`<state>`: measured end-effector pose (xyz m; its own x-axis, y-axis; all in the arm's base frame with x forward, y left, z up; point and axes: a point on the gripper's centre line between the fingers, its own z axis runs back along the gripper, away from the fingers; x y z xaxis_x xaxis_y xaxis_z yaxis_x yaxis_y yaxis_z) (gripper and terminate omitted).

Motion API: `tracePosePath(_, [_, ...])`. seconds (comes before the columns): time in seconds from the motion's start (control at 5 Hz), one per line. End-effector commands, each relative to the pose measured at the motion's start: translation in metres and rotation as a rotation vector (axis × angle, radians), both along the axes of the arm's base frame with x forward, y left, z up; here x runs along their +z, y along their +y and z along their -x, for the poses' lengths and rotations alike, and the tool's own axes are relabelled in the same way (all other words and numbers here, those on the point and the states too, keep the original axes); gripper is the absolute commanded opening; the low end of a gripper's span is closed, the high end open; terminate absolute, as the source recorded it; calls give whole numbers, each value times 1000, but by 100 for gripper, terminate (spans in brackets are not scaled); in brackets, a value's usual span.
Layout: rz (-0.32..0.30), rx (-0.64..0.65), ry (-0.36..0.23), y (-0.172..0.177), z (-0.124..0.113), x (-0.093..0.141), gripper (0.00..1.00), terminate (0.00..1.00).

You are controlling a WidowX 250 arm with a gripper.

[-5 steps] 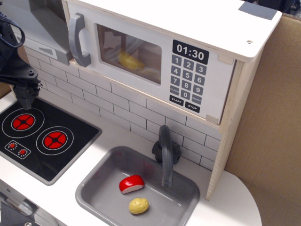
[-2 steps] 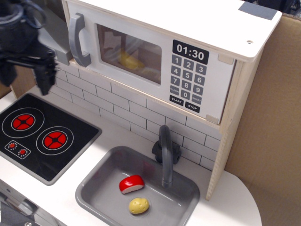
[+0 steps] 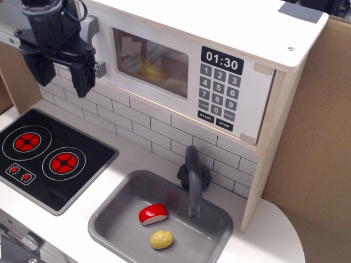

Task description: Open microwave

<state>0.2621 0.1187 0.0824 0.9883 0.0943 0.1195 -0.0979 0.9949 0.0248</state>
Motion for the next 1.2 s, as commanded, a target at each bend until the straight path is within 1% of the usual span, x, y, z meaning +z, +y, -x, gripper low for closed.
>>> tracePosePath(0.0, [22,-24,-146,5,-31,30,100,0])
tracePosePath(0.2, [2,22,-193,18,-50,30,100,0])
tracePosePath(0.4, [-36,56,-207,28,-56,26,100,0])
tracePosePath(0.6, [-47,69,-208,33,-58,26,100,0])
tracePosePath(0.8, [-41,15,-219,32,-57,23,100,0])
tracePosePath(1.0, [-21,-98,-211,29,-55,23,0,0])
